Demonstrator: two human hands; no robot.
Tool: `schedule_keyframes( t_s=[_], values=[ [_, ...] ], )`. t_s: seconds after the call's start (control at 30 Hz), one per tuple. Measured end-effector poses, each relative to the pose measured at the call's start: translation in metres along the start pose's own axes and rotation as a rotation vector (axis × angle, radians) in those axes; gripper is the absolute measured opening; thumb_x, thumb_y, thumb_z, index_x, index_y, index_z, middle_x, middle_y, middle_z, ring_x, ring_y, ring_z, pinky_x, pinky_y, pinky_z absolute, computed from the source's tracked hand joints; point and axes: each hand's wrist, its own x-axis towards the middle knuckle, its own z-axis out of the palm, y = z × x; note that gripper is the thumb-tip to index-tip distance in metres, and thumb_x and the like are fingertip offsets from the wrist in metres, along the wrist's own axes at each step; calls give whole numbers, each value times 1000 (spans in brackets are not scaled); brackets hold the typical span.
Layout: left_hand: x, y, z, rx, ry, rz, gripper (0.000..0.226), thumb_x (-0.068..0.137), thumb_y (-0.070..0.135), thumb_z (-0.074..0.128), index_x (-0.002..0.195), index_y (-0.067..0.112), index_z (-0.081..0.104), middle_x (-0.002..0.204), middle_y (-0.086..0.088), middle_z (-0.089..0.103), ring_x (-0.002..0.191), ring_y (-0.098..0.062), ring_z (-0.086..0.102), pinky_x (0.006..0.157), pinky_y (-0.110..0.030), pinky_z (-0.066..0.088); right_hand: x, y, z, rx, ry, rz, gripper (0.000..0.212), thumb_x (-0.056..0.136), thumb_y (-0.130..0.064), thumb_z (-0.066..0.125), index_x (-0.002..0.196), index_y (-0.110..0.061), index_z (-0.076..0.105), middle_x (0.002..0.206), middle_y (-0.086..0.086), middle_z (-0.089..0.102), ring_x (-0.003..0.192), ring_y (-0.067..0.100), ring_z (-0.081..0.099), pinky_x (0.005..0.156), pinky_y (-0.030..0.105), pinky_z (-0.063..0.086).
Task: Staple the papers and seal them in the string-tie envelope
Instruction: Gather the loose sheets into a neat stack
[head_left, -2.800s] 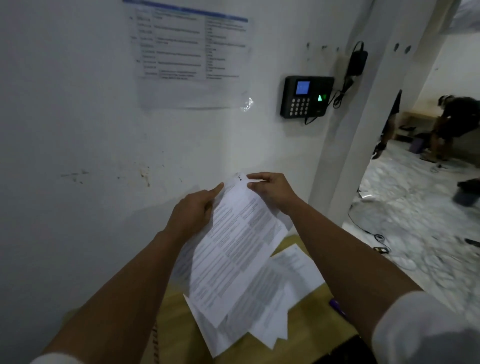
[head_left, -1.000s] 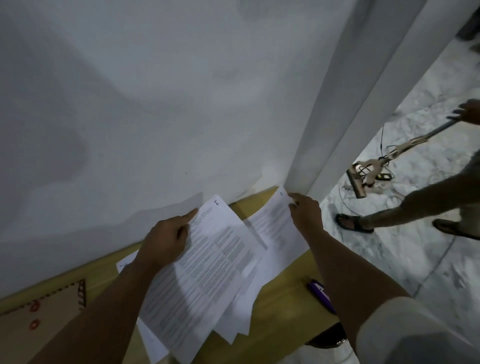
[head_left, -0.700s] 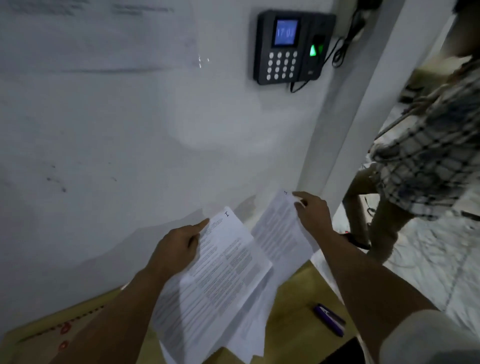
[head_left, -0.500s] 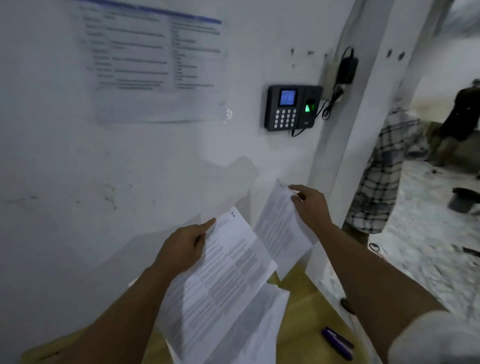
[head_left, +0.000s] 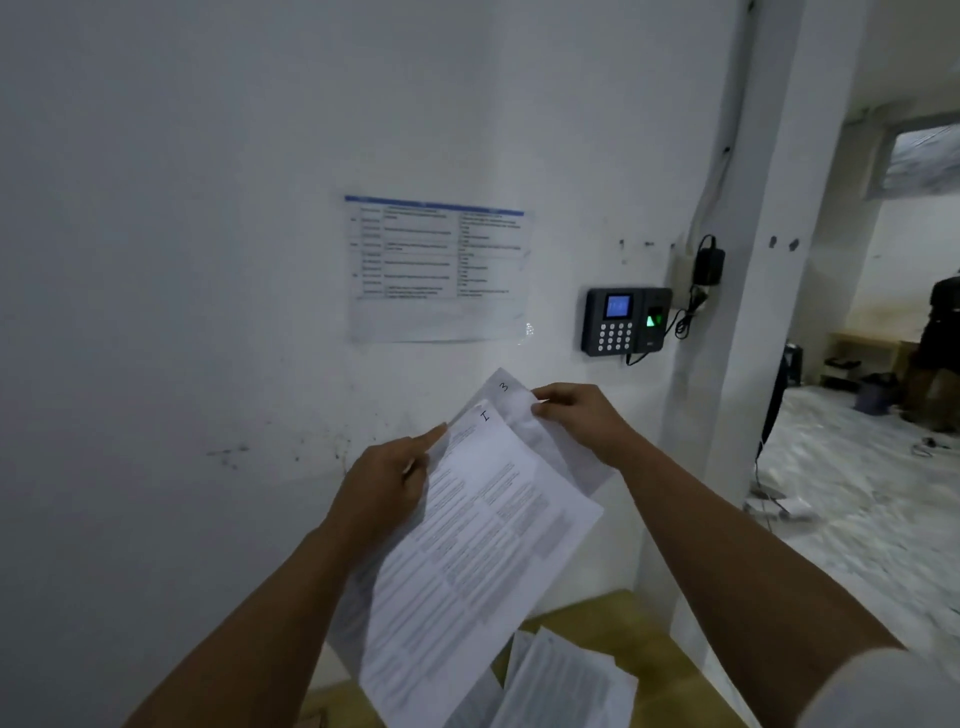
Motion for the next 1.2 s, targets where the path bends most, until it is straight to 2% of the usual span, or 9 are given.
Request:
schedule_keyframes(
  t_s=[0.07,0.17,0.27,0.4,0.57,0.77,0.9,1.0,1.2],
  values=[
    [-2,0,-10,-9,29,-53,55,100,18,54,147,47,46,93,3,78,64,-10,66,65,-28,58,-2,-8,11,125,-83,64,17,92,-10,72,107,-8,76,97,6,78,81,16,73,66,23,56],
    [-5,-1,-22,-32,74,-129,48,100,23,58,146,37,53,90,8,76,70,-7,70,71,-27,61,0,-14,24,197,-177,148,18,95,-10,67,110,-6,75,104,8,76,89,19,71,79,28,55],
    [-5,-4,-32,-46,116,-193,23,99,29,62,119,32,72,93,14,76,81,0,70,77,-30,63,3,-15,34,204,-270,196,18,97,-12,65,111,-9,75,107,6,74,96,21,68,88,32,51],
    [-3,-4,-38,-42,189,-238,10,96,32,67,90,24,70,86,15,70,75,-4,66,71,-35,59,3,-19,44,303,-362,235,25,97,-13,64,119,-2,69,110,11,69,98,26,63,92,38,48],
    [1,-4,-38,-64,178,-324,12,96,35,67,88,26,66,131,14,63,118,-9,59,101,-40,48,-1,-25,51,388,-438,277,27,98,-10,61,123,-1,66,111,13,68,100,28,63,94,43,50],
    [3,-2,-36,-40,130,-380,17,96,37,64,86,25,67,84,12,71,81,-9,67,80,-42,61,-4,-27,51,400,-399,268,29,98,-11,62,125,0,65,113,14,69,98,28,67,90,42,55],
    [3,1,-31,10,166,-404,17,96,38,64,84,26,65,82,14,69,79,-8,66,77,-39,59,-11,-30,50,354,-318,200,32,94,-27,71,119,-7,72,111,15,75,95,31,73,77,36,60],
    [3,4,-27,26,166,-421,17,97,40,62,87,25,64,84,13,68,80,-11,67,76,-36,58,-13,-28,49,246,-238,110,32,86,-11,78,117,-9,72,106,16,77,87,30,75,72,33,61],
    [-1,7,-27,182,93,-315,22,97,46,61,104,28,52,91,11,65,78,-16,66,71,-36,58,-10,-17,44,195,-166,93,30,83,-8,80,113,-13,75,101,15,78,89,33,76,79,38,62]
  ],
)
